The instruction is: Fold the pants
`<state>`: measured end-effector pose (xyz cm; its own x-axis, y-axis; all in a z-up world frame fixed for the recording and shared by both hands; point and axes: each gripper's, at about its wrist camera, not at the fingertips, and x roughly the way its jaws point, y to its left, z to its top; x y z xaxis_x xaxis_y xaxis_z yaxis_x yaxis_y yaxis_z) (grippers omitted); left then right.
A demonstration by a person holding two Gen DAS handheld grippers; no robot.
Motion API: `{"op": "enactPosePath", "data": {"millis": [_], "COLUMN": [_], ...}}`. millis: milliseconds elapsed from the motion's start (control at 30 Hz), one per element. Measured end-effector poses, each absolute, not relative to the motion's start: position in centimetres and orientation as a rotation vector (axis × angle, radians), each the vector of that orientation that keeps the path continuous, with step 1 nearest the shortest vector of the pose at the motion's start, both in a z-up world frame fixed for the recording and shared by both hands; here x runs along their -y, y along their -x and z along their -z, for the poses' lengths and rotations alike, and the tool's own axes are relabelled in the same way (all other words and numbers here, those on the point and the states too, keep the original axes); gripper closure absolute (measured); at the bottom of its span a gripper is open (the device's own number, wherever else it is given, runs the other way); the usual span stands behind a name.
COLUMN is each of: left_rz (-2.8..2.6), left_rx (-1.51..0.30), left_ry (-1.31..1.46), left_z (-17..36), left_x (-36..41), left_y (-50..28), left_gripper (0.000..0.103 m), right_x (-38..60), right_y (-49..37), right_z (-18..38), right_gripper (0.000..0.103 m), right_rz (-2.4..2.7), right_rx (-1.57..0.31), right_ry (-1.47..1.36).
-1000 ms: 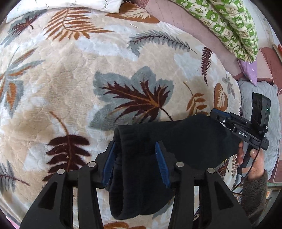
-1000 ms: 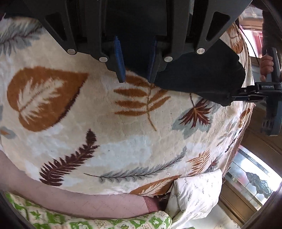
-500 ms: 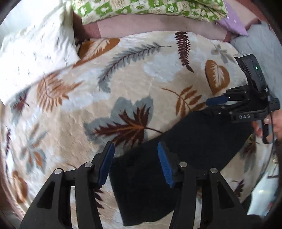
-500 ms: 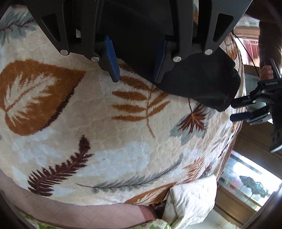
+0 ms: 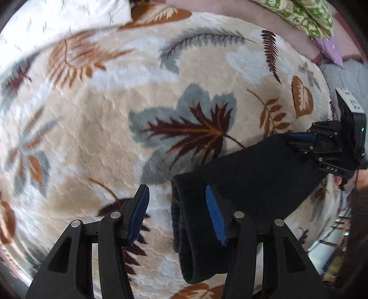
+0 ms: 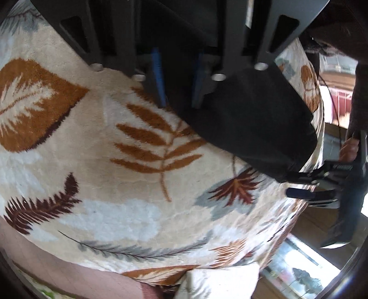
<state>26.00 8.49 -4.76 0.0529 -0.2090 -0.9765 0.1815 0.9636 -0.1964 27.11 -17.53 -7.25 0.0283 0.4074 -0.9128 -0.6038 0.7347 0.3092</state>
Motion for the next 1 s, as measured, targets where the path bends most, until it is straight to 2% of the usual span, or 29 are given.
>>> {"op": "enactPosePath", "data": {"millis": [167, 267, 333, 433, 567, 767, 833, 867, 933, 1000], "left_rz": [0.377, 0.322, 0.282, 0.256, 0.204, 0.142, 0.123, 0.117, 0.100, 0.109], "left_rx": [-1.536, -1.493, -1.462, -1.386, -1.269, -1.260, -1.273, -1.282, -1.280, -1.289], "left_ry": [0.158, 0.176, 0.189, 0.264, 0.268, 0.115, 0.109, 0.096, 0.074, 0.122], "left_z": [5.7, 5.5, 5.3, 4.4, 3.6, 5.4, 6.0, 6.4, 6.6, 6.2], "left_x": [-8.1, -7.7, -7.7, -8.3, -9.3, -7.8, -7.9, -7.9, -7.9, -8.6], "left_y": [-25.8, -25.5, -25.5, -25.5, -24.6, -25.1, -25.4, -25.4, -25.5, -25.4], "left_gripper": [0.053, 0.053, 0.083, 0.087, 0.087, 0.087, 0.081, 0.079, 0.066, 0.064], "right_x": [17.8, 17.6, 17.3, 17.4, 19.1, 18.8, 18.7, 18.4, 18.2, 18.6], "right_y": [-26.5, -26.2, -26.0, -25.7, -25.6, -26.6, -27.0, -27.2, -27.2, -27.5], "right_z": [6.8, 6.6, 6.4, 5.8, 3.1, 5.4, 6.1, 6.6, 7.3, 6.8], "right_gripper": [0.089, 0.092, 0.095, 0.097, 0.097, 0.097, 0.097, 0.092, 0.084, 0.083], "right_rz": [-0.772, -0.763, -0.759, -0.737, -0.717, -0.665, -0.651, -0.628, -0.575, -0.550], "right_rx": [-1.284, -1.263, -1.247, -1.198, -1.072, -1.103, -1.114, -1.115, -1.106, -1.118], "right_ry": [0.208, 0.223, 0.237, 0.264, 0.189, 0.175, 0.156, 0.181, 0.232, 0.184]}}
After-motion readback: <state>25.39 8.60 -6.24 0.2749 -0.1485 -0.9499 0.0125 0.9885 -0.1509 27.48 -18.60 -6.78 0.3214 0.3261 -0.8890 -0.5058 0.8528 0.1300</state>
